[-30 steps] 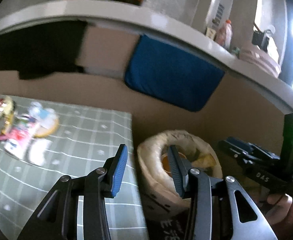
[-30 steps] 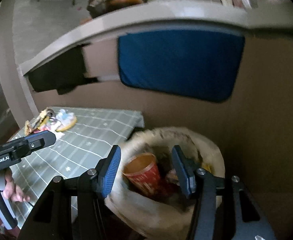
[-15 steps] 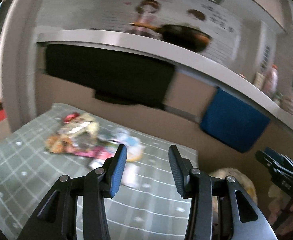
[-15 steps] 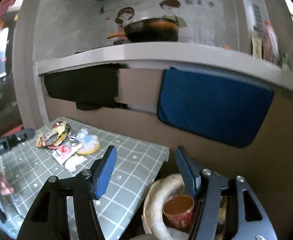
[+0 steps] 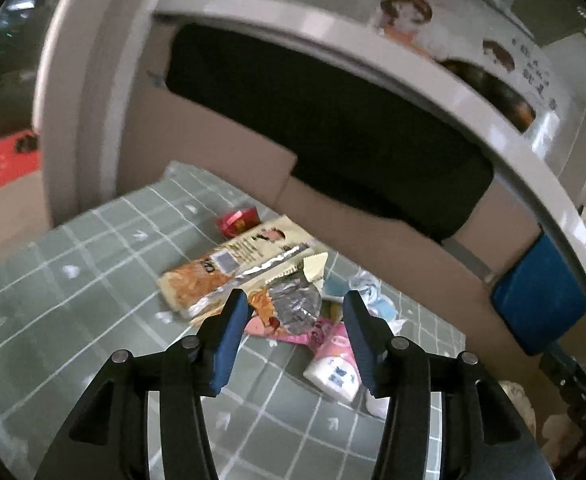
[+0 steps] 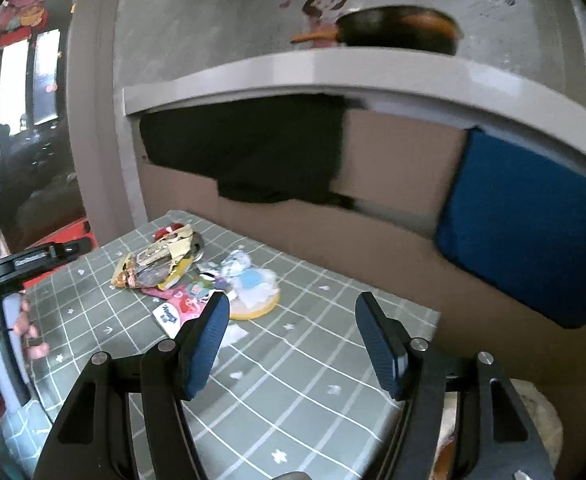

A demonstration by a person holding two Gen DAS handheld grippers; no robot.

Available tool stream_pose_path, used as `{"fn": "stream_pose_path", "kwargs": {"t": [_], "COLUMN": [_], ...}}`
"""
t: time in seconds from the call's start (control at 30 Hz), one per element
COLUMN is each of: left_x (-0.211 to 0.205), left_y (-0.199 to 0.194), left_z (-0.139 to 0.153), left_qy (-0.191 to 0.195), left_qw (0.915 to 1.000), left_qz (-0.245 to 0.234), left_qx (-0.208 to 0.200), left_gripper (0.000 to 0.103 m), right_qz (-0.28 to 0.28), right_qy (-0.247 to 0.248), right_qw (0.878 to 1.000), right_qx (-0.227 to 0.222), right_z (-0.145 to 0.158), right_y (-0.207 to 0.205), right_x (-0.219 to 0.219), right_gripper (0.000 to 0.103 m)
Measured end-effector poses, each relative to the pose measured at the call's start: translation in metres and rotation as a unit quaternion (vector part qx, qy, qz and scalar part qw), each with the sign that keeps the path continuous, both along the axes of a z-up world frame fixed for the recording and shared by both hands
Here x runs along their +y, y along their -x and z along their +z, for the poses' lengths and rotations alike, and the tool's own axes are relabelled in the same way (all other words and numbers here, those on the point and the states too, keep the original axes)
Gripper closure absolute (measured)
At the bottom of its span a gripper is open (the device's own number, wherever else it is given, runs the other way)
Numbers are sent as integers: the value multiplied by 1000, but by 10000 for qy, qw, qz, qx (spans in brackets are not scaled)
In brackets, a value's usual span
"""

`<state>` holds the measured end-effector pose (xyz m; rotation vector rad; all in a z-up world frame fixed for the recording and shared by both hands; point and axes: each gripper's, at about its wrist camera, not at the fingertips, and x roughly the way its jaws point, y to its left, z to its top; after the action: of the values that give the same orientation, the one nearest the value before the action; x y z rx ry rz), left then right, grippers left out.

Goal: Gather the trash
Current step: 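Grasp the red can with the left tool while the right tool grasps the crumpled blue-white plastic bag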

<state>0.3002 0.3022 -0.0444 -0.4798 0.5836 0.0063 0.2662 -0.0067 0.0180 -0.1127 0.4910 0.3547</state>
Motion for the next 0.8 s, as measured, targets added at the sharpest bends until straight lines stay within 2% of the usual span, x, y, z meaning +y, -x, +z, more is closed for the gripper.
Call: {"fn": "stream_pose_path", "kwargs": {"t": [0.07,0.17,0.4,0.5,0.6,0.7,0.77,0.8], "left_x": [8,18,43,52,52,40,27,20], "left_y": [-26,-65,-172,-201,-213,-205,-191,-183], "left_z": [-6,-8,-27,-42,-56,-66,-69,-69], "left_qy": [57,38,-435,-610,-547,-783,-965,-1061], "left_qw": [9999,9999,9959,9917,9894,9851,9829,9808], "left_qz": [-109,26,520,624,249,-76,-354,-541], "left_qx": [97,132,606,942,1326,1529,1531,1542], "left_gripper": [52,52,52,52,52,58,64,64], "right_qz": [51,145,107,109,90,154,267,350], "right_qy": [-64,-46,-83,-43,18,-113,-211,-249], "right_qw": [9999,9990,9958,9947,9939,9920,9903,9891], "right_qx": [136,423,905,1026,1103,1250,1350,1405], "right_z": [-9,-26,-63,-73,-80,-84,-86,-86], "right_y": [-12,-31,-65,-72,-79,-90,-96,-100], "right_x": [5,12,8,3,-3,-7,-4,0], "right_gripper": [40,40,40,40,40,40,40,40]}}
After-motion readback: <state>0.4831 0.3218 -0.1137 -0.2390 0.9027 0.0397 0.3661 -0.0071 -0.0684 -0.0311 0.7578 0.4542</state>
